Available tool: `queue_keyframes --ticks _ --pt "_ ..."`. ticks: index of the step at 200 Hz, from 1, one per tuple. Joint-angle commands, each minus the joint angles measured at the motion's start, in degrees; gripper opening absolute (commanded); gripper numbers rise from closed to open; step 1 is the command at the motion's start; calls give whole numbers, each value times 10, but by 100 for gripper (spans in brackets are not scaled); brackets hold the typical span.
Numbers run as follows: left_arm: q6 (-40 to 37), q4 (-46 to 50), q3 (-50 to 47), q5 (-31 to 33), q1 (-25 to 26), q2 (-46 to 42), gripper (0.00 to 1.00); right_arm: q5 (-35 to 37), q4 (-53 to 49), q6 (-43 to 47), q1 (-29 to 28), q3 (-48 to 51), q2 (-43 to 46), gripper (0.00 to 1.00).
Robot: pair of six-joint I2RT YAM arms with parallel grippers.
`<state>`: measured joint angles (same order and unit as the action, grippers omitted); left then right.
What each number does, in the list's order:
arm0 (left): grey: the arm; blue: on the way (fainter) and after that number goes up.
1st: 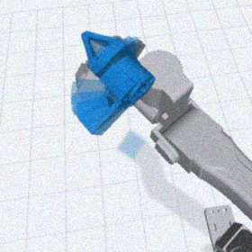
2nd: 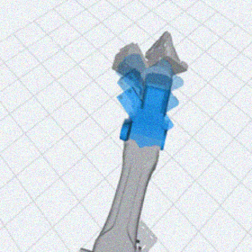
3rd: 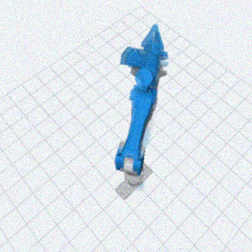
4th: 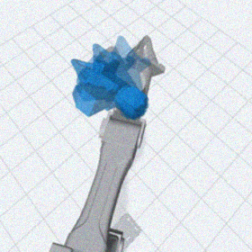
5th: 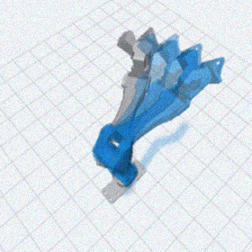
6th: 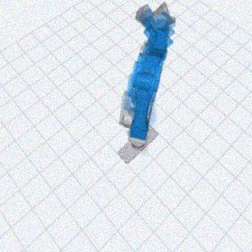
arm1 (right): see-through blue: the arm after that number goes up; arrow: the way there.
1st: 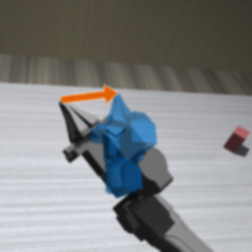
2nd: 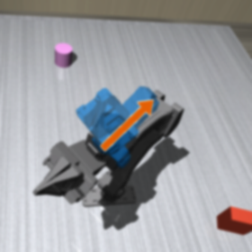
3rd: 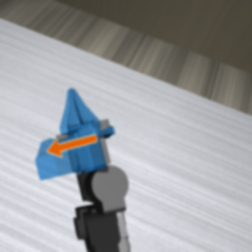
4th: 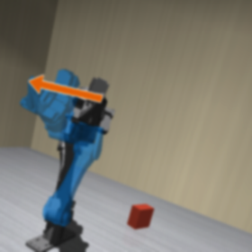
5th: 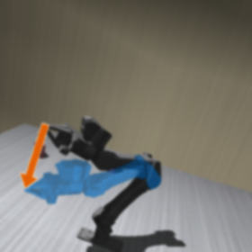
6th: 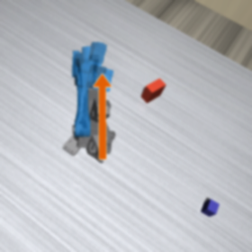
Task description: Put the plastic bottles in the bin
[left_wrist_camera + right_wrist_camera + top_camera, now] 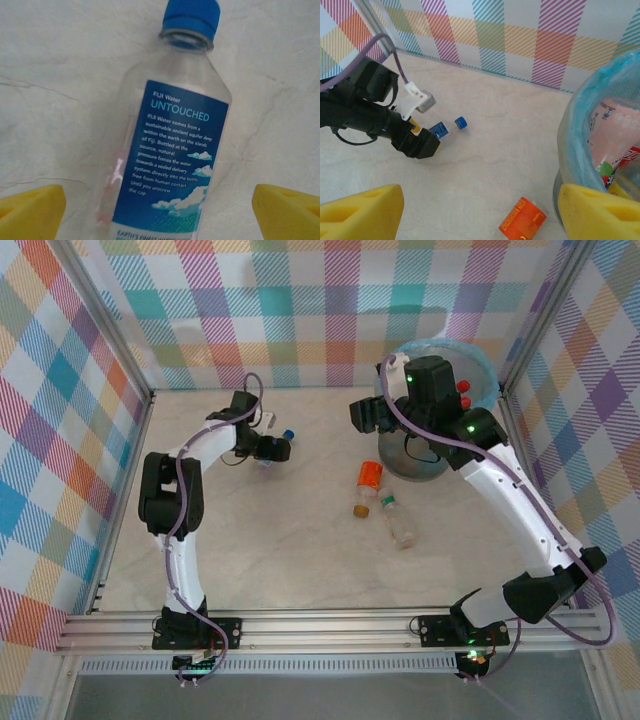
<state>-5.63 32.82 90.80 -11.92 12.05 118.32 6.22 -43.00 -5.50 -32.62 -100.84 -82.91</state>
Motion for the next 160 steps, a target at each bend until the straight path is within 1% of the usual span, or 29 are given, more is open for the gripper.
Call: queue_keyframes --ticks 1,24,41,69,107,113,160 --pt "-11 19 17 9 5 22 92 -10 -39 20 -2 -41 -18 81" --pt "-17 16 13 10 15 40 86 6 -41 19 -2 -38 -12 81" --pt "-16 26 17 11 16 51 77 11 -37 19 -2 -37 -10 81" --pt "-19 12 -7 7 17 34 69 15 -53 8 -2 -50 -8 80" --pt "-23 -3 -32 8 16 18 63 23 -57 -10 -6 -30 17 79" --pt "-24 -3 -32 6 16 17 60 24 -57 -11 -8 -26 21 78" --pt "-16 -22 -56 0 16 -10 59 33 -61 -9 -10 -14 37 78"
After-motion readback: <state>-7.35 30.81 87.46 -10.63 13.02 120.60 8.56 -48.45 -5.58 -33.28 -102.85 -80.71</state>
